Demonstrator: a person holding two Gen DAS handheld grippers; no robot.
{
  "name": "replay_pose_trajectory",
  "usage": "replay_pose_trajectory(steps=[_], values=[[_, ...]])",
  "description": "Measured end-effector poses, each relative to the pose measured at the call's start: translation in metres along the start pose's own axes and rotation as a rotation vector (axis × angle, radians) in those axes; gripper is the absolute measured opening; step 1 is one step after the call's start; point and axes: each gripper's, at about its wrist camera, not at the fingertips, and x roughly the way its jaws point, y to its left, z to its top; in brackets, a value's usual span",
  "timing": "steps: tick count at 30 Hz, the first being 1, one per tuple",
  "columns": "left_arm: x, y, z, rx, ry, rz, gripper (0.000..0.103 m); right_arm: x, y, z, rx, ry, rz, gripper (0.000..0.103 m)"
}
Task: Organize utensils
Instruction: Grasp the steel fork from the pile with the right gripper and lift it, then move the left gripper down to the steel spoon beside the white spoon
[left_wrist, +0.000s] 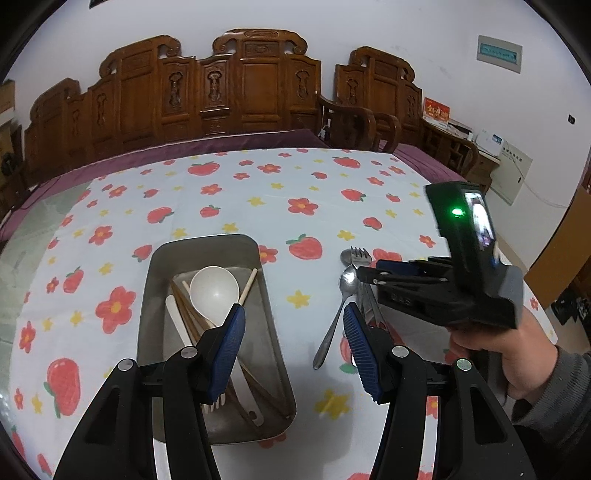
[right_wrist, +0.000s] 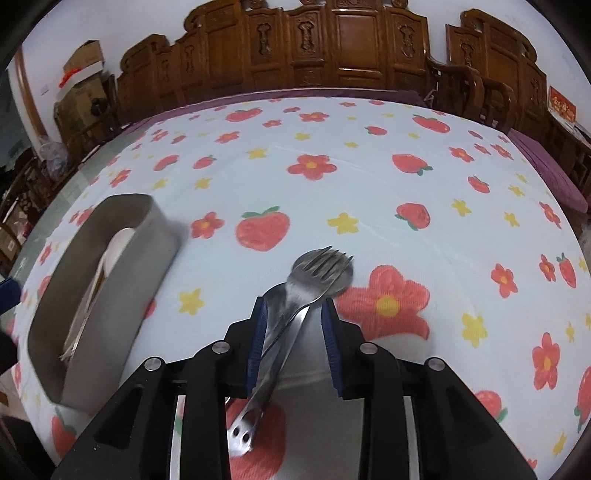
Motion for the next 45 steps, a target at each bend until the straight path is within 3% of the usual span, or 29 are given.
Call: replay_pose_trajectory(steps=[11,16,24,39,45], values=[[0.001,-0.005,-0.002,0.014,0.004,-0.003,0.053,0.019,0.000,0.001,-0.005,0.030,-0.030,0.033],[0.003,-0.008,-0.002,0.022,0.009,-0.005,0.053,0.014,-0.001,0.000,-0.016,0.026,-0.031,0.014],[0.006,-0.015,-0.005,0.043,0.016,-0.004,0.053,0.001,-0.003,-0.001,-0.027,0.006,-0.004,0.004],[0.014,-0.043,-0.007,0.117,0.022,0.009,0.053,-0.065,-0.031,-0.014,-0.024,-0.078,0.097,0.003],[0.029,-0.054,0.001,0.116,0.062,0.015,0.053,-0.074,-0.058,-0.032,-0.030,-0.083,0.077,0.003]])
